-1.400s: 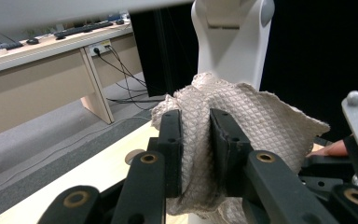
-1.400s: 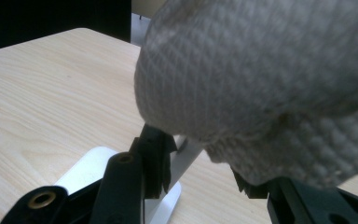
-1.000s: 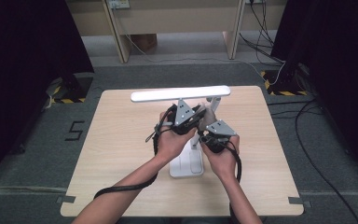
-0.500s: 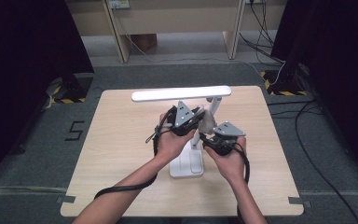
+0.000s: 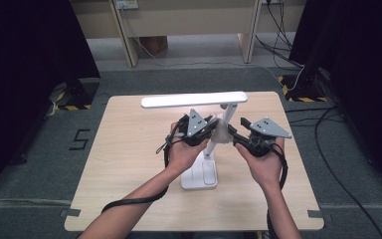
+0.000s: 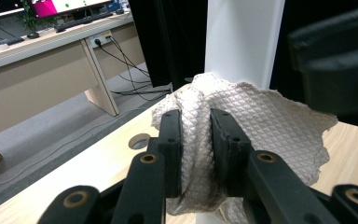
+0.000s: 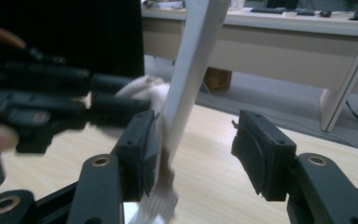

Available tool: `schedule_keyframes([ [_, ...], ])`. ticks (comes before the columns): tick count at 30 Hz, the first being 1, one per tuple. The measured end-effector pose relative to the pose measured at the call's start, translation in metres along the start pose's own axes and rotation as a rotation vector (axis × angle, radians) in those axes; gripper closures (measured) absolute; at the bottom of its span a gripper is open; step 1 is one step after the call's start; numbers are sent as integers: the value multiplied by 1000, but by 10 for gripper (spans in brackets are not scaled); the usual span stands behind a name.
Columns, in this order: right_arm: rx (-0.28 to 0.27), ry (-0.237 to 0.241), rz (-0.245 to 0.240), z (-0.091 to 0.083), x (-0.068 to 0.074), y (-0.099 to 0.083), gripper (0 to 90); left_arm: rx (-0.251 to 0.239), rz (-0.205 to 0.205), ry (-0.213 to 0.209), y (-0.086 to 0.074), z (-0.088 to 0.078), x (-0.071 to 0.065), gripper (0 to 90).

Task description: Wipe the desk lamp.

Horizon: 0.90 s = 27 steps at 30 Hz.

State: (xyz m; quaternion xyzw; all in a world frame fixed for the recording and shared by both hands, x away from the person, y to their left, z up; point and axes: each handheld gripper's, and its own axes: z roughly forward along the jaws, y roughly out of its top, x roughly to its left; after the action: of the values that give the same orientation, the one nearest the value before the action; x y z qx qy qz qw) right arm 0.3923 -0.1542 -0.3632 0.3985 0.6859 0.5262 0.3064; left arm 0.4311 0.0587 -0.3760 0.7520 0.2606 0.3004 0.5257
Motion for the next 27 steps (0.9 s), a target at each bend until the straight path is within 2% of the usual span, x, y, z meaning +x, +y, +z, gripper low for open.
schedule_keyframes([
  [3,-29,-25,13,8,2,5,498,-1,-3,1,-3,1,0,744],
  [6,-40,-51,4,14,5,12,505,4,0,-1,-8,1,0,744],
  [8,-36,-53,15,15,6,14,505,8,-2,-2,-11,2,-1,744],
  [11,-54,-81,25,23,8,20,525,18,-1,-8,-17,6,-2,744],
  [14,-53,-99,17,27,9,23,553,24,1,-9,-20,7,-2,744],
  [16,-53,-109,12,28,9,24,577,40,4,-11,-24,8,-2,744],
  [22,-54,-132,13,29,10,23,645,45,-5,-5,-32,11,0,743],
  [27,-51,-142,10,29,12,23,655,73,-5,0,-44,14,1,744],
])
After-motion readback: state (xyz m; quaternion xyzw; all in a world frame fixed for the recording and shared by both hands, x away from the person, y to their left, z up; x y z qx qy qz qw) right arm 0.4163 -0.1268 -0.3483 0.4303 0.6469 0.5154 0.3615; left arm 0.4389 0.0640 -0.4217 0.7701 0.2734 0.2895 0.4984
